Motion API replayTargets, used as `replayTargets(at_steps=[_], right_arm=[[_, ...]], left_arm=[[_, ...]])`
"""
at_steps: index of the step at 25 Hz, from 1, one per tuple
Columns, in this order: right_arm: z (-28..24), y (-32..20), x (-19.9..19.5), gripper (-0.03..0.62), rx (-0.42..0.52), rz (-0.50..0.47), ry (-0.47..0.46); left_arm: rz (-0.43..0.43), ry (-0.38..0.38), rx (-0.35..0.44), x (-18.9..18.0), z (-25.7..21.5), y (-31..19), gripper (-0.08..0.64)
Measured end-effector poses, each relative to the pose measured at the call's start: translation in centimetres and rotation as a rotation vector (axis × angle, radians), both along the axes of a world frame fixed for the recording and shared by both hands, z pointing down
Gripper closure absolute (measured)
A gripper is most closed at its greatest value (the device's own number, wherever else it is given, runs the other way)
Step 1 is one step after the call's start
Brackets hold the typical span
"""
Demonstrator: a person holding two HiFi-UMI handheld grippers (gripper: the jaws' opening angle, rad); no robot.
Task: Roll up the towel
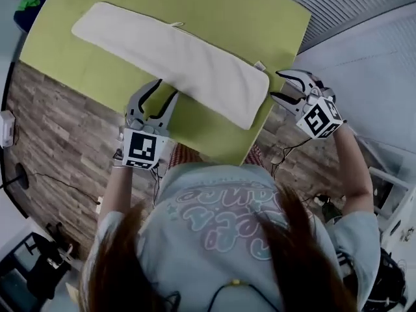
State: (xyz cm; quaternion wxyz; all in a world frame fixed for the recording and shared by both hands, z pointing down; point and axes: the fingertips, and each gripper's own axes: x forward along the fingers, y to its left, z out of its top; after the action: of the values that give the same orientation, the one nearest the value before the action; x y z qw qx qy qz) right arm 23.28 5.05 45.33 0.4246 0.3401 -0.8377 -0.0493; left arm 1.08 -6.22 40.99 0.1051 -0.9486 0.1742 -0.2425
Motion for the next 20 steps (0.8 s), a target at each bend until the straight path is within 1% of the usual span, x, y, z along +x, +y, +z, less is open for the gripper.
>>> replayTargets(at_steps=[2,4,5,7,9,11,13,16,20], right_arm=[[0.8,0.6,-0.7,0.35,-0.023,-0.138,-0.017],[1.4,0.2,-1.4,0.348,-0.037,-0.27,-0.032],[1.4,0.0,-1.7,0.345,-0.039,-0.325,-0.036],[1.6,0.1,-2.3,0.322,-0.051,-0.41,-0.042],[1.8,0.4,-2.5,0.321,-0.063,-0.474,-0.047],[1.9,0.2,-3.0,0.321,-0.07,-0.541,-0.05],[1.6,0.1,-3.5,0.321,-0.071,-0.599,-0.05],[0.7,0.4,-3.7,0.321,-0.061,-0.65,-0.046],[-0.3,0.5,-4.5,0.322,-0.048,-0.723,-0.026]], left_arm=[[-0.033,-0.07,0.007,-0.2,1.5,3.2,0.409],[-0.055,-0.104,0.011,0.2,2.6,6.6,0.394],[-0.052,-0.129,0.022,0.9,3.0,8.0,0.385],[-0.007,-0.205,0.062,2.5,3.9,10.8,0.363],[0.047,-0.285,0.114,4.0,5.0,13.0,0.36],[0.075,-0.338,0.157,5.3,5.7,14.5,0.36],[0.086,-0.352,0.181,6.9,5.7,15.1,0.359],[0.105,-0.366,0.218,9.0,5.4,15.2,0.359],[0.086,-0.397,0.24,9.2,5.6,14.6,0.36]])
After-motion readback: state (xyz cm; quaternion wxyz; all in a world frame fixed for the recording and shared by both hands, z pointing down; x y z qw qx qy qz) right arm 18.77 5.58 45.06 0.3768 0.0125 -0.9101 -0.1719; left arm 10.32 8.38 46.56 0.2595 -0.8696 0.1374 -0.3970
